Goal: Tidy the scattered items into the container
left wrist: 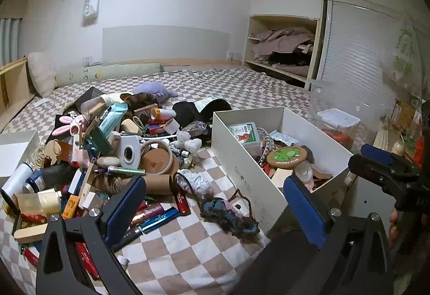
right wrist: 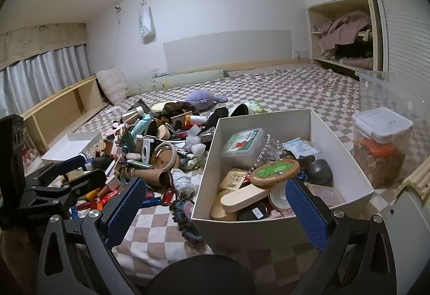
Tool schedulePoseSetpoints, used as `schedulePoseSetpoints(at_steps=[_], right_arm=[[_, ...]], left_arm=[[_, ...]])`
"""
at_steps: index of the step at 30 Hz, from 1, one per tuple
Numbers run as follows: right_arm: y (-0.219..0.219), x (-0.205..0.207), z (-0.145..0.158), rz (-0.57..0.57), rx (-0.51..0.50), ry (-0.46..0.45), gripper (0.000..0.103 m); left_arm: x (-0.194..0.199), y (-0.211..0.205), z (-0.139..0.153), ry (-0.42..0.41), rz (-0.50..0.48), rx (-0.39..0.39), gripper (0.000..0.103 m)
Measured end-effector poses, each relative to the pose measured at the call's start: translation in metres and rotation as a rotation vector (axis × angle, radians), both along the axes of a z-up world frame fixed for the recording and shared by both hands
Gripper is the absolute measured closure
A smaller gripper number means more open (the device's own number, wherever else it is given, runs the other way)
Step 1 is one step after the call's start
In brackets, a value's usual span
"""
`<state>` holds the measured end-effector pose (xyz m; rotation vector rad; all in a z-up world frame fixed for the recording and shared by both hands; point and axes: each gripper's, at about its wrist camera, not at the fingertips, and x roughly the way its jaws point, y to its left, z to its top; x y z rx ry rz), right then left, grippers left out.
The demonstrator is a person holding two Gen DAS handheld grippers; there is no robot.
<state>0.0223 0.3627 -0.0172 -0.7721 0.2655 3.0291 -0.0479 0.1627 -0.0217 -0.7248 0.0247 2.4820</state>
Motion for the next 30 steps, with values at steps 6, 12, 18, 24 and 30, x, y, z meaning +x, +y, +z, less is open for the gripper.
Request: schedulePoseSetpoints(at_steps=[6, 12, 18, 24, 30], right_arm=[[-0.005, 0.007, -0.006, -0.012, 0.011, 0.008, 0.000], [-0.012, 0.013, -0.009, -0.036, 0.066, 0.041, 0.000], [-0.017, 0.014, -0.014, -0.029, 0.074, 0.044, 0.000], [-0.020, 0.014, -0.020, -0.020, 0.076, 0.037, 0.000], [-0.018, 0.014, -0.024, -0.030, 0.069, 0.029, 0.000]], left_arm=[[0.005, -0.001, -0.004, 0.000, -0.006, -0.026, 0.000], [0.010, 0.000, -0.011, -0.002, -0.009, -0.051, 0.000], [0.013, 0.000, -0.015, 0.001, 0.002, -0.061, 0.000], [0.014, -0.002, -0.016, 0.006, 0.021, -0.057, 0.000], [0.014, -0.004, -0.017, 0.016, 0.043, -0.053, 0.000]])
